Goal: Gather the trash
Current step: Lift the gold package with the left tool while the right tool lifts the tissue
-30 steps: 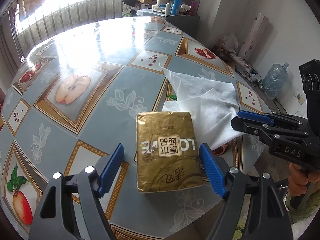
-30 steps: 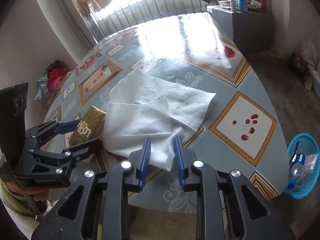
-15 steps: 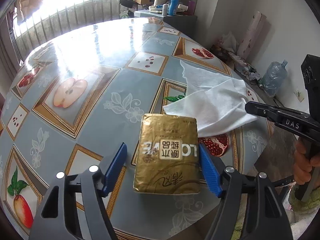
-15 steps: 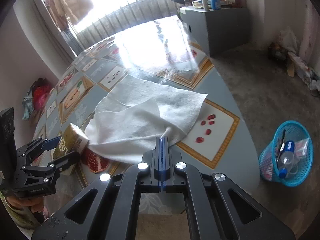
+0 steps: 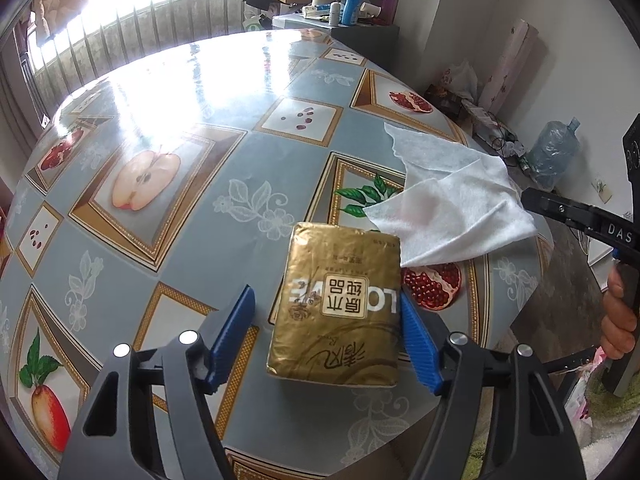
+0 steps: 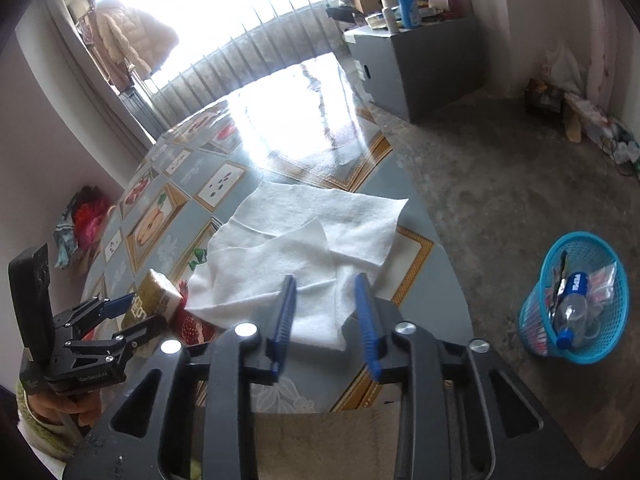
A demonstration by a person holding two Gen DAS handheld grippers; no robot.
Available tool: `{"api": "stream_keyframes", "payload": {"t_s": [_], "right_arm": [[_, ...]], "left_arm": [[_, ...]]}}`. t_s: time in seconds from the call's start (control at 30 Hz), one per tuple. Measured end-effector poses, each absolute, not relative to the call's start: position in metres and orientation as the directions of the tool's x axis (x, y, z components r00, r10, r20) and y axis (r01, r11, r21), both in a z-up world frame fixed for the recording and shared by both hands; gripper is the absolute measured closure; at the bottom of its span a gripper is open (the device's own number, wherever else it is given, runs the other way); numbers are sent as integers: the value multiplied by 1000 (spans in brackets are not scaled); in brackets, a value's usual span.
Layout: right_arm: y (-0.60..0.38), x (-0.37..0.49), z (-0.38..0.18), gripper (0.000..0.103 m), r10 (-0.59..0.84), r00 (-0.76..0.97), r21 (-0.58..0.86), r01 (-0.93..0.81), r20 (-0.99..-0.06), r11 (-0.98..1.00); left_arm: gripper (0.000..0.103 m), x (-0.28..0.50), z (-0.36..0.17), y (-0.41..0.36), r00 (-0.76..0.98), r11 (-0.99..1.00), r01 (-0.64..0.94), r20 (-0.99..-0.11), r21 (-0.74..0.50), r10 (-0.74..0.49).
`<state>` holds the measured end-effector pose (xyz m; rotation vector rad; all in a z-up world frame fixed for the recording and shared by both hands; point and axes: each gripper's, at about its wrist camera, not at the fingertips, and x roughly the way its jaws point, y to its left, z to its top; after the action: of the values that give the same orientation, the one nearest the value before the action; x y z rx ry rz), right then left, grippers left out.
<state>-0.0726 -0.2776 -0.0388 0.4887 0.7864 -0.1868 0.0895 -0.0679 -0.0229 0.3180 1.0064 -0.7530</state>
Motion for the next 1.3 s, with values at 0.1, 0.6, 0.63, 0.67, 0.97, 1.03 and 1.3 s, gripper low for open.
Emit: {"api": "stream_keyframes", "payload": {"t_s": [0.1, 0.6, 0.63, 0.67, 0.97, 1.03, 1.3], "right_arm": [[-273, -68, -40, 58, 6, 685, 318, 330, -729, 889], [-231, -42, -55, 69, -160, 607, 61, 327, -778, 943], [-229, -41, -55, 73, -167, 606, 48, 322, -778, 946], [-228, -40, -55, 75, -163, 607, 49, 316, -778, 947], [-222, -35, -55, 99, -118, 616, 81, 286, -779, 955], [-223, -35, -55, 100, -106, 618, 101, 289, -779, 952], [-239, -41, -50, 101, -4, 652, 262, 310, -758, 914]], "left_arm": [[34, 88, -24, -68, 325, 707, 703, -847, -81, -420], [47, 90, -25, -76, 382, 736, 675, -832, -46, -402], [49, 91, -25, -76, 383, 739, 672, -832, -47, -402], [50, 92, -25, -76, 384, 741, 670, -831, -48, -402], [51, 93, -24, -76, 393, 749, 661, -829, -47, -399], [51, 92, -24, -75, 396, 751, 659, -828, -46, -398], [51, 90, -21, -73, 426, 757, 654, -818, -18, -387]]}}
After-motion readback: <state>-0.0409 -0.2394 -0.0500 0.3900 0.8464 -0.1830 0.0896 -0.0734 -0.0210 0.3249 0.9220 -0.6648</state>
